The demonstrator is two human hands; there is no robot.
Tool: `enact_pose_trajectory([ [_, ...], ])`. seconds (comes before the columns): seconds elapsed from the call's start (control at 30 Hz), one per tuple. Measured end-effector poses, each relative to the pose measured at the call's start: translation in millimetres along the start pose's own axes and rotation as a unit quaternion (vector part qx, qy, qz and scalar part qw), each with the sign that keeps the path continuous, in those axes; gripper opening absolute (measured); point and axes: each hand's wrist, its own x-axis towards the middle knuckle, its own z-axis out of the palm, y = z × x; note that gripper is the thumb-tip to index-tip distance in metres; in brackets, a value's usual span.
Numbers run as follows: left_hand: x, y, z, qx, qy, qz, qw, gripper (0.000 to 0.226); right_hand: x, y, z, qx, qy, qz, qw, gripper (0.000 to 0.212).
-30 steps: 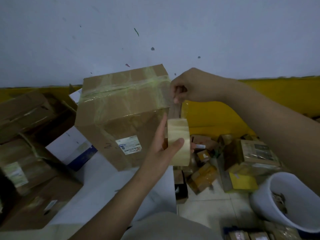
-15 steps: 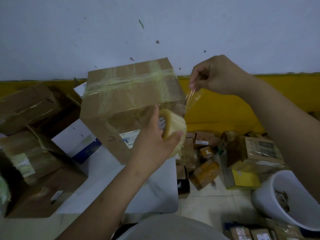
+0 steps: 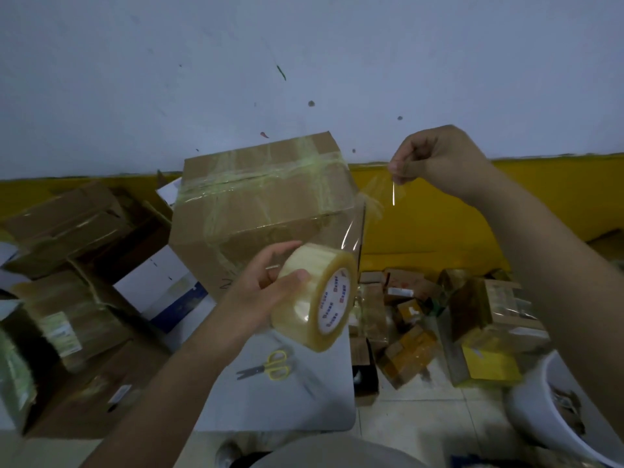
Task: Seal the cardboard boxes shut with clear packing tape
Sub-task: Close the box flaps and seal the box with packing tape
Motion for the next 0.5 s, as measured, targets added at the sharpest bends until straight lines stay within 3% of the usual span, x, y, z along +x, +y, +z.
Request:
enact_pose_trajectory([
  [0.13, 5, -1, -12, -0.016, 0.049, -0.036, 0.998, 0.072, 2, -4, 0, 0.029, 0.000, -0.001, 1.000, 0.008],
  [0.23, 4, -7, -10, -0.041, 0.046, -0.076, 0.995, 0.061, 18, -15, 11, 0.002, -0.017, -0.026, 1.000, 0.010],
  [0.33, -2, -20, 12, -0.111, 0.005, -0.122, 0.986, 0.041, 44, -30, 37, -0.081, -0.051, -0.066, 0.993, 0.007],
  [0.5, 2, -46, 49, -0.077, 0.001, -0.123, 0.989, 0.043, 67, -33, 81, -0.240, -0.135, -0.139, 0.951, 0.011],
])
